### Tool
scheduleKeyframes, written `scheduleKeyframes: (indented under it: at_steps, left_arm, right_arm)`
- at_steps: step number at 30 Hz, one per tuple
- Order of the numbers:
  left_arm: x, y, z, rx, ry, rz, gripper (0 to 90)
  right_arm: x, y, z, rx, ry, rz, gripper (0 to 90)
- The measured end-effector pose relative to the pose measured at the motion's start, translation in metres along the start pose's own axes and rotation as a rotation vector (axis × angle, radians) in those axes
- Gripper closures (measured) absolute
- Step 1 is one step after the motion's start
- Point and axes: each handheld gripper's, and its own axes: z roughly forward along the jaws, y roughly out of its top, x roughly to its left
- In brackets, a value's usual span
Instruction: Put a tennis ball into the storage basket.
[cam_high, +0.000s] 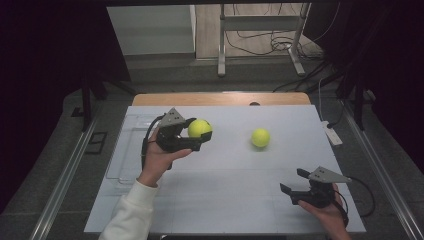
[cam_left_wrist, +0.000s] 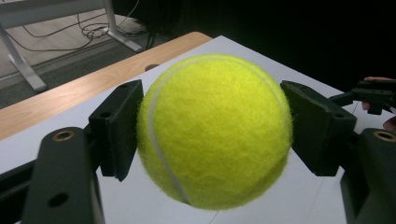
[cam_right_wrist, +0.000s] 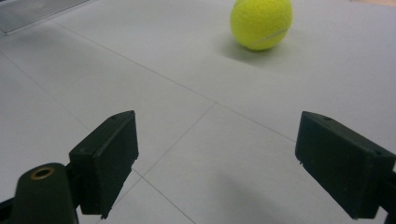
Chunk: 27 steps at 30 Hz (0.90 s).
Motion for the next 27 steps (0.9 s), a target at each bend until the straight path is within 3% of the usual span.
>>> scheduleKeyframes:
  at_steps: [18, 27]
  left_arm:
    - [0.015, 0.000, -0.010, -0.026, 0.045, -0.028, 26.5]
    - [0.027, -0.003, -0.016, -0.042, 0.093, -0.054, 26.5]
  right_arm:
    - [0.000, 0.000, 0.000, 0.001, -0.002, -0.001, 13.8]
    - [0.000, 0.000, 0.000, 0.002, -0.003, -0.002, 13.8]
